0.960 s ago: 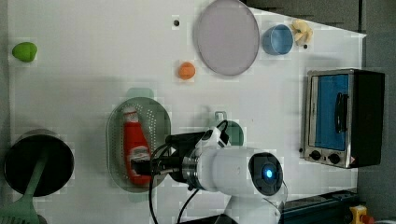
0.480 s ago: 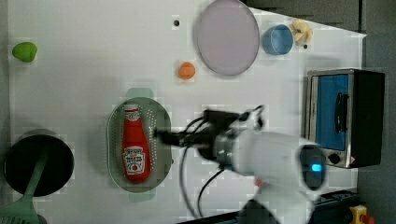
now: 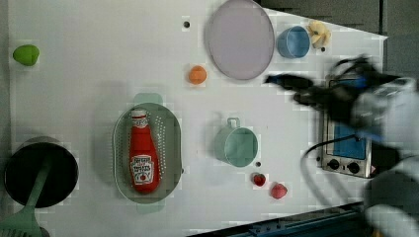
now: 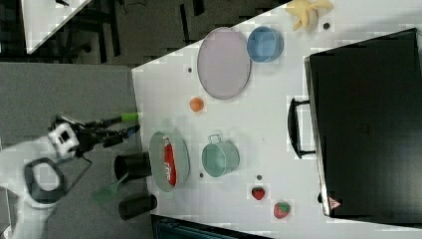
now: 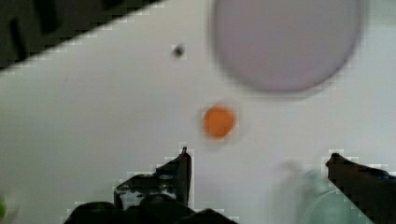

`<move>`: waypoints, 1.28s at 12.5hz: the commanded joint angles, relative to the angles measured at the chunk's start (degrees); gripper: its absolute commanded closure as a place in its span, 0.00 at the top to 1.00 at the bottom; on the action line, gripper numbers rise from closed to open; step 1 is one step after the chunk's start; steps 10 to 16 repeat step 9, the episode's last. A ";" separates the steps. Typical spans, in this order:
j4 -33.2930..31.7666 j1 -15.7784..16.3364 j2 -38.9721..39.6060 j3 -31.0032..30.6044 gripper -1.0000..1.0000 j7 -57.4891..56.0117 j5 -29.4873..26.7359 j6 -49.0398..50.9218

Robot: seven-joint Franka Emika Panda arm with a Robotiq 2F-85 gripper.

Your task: Pick Ketchup from the table and place it in strainer.

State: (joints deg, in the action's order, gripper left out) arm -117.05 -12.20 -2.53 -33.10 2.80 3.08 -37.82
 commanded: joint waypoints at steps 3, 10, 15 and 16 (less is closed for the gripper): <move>8.55 -4.55 -2.23 12.94 1.00 -3.78 -0.97 19.04; 14.38 -4.57 -2.31 19.92 1.00 -4.21 -2.87 29.94; 14.38 -4.57 -2.31 19.92 1.00 -4.21 -2.87 29.94; 14.38 -4.57 -2.31 19.92 1.00 -4.21 -2.87 29.94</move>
